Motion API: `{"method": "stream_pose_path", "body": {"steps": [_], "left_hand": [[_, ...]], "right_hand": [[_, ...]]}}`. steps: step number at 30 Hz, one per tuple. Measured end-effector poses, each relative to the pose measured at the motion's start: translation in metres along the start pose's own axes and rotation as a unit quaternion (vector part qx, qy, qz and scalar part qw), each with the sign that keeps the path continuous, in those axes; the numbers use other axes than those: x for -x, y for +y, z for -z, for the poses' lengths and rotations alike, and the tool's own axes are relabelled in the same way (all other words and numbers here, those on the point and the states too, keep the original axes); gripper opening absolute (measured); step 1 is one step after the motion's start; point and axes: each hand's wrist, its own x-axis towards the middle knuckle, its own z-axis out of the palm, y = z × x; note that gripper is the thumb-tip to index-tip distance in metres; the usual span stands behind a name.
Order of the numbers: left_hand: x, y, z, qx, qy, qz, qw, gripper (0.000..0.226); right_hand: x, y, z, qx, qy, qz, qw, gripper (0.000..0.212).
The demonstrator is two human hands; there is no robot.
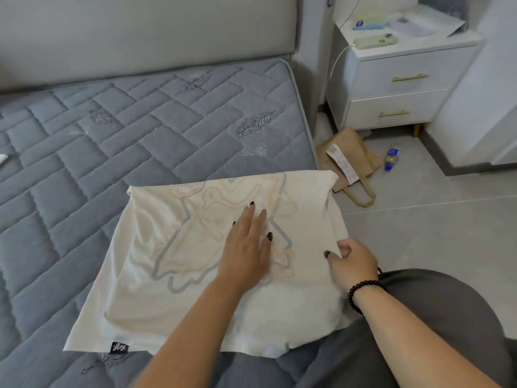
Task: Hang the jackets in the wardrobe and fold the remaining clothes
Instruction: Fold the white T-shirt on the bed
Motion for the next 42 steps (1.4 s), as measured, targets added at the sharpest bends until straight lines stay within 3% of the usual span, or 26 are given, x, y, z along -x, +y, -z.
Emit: {"method": "stream_pose_path", "body": {"steps": [4,8,12,14,16,19,21,25,28,31,33,36,40,42], "left_hand": [[-0.015,0.015,-0.046,-0.215,-0.132,-0.066,0.965,0.06],[-0.02,0.014,-0.049,-0.205,-0.138,-0.08,0.966,0.067],[-0.051,0.04,-0.045,-0.145,-0.075,-0.084,0.983,0.058],[-0.082,0.064,-0.055,-0.151,-0.05,-0.048,0.986,0.047],[-0.115,0.088,-0.068,-0.202,-0.054,0.01,0.978,0.054],[-0.149,0.113,-0.085,-0.265,-0.117,0.089,0.953,0.073],[-0.164,0.125,-0.089,-0.301,-0.158,0.133,0.931,0.079],[-0.178,0.143,-0.09,-0.344,-0.195,0.169,0.903,0.071],[-0.18,0.15,-0.089,-0.334,-0.212,0.176,0.901,0.062],[-0.182,0.152,-0.086,-0.324,-0.232,0.164,0.902,0.052],[-0.178,0.155,-0.083,-0.284,-0.23,0.177,0.914,0.05],[-0.174,0.15,-0.08,-0.206,-0.207,0.191,0.937,0.053],[-0.172,0.165,-0.058,0.055,-0.138,0.201,0.968,0.043],[-0.171,0.179,-0.041,0.237,-0.109,0.211,0.942,0.033]], "right_hand": [[-0.005,0.006,0.009,-0.029,0.038,-0.039,0.998,0.013],[-0.014,0.013,0.013,-0.013,-0.008,-0.068,0.998,0.013],[-0.023,0.02,0.022,-0.025,-0.081,-0.13,0.988,0.079],[-0.025,0.021,0.025,-0.07,-0.144,-0.182,0.97,0.094],[-0.026,0.025,0.026,-0.104,-0.197,-0.212,0.952,0.086],[-0.029,0.028,0.027,-0.092,-0.19,-0.198,0.957,0.058],[-0.029,0.028,0.027,-0.057,-0.176,-0.166,0.969,0.052],[-0.026,0.023,0.032,-0.02,-0.193,-0.122,0.974,0.037],[-0.022,0.023,0.032,0.008,-0.254,-0.112,0.961,0.034],[-0.021,0.022,0.035,0.013,-0.26,-0.102,0.96,0.033],[-0.021,0.021,0.042,-0.022,-0.255,-0.098,0.962,0.034],[-0.018,0.02,0.061,-0.087,-0.236,-0.101,0.963,0.018],[-0.011,0.018,0.108,-0.128,-0.165,-0.089,0.974,0.005],[-0.003,0.015,0.134,-0.145,-0.138,-0.091,0.976,0.014]]}}
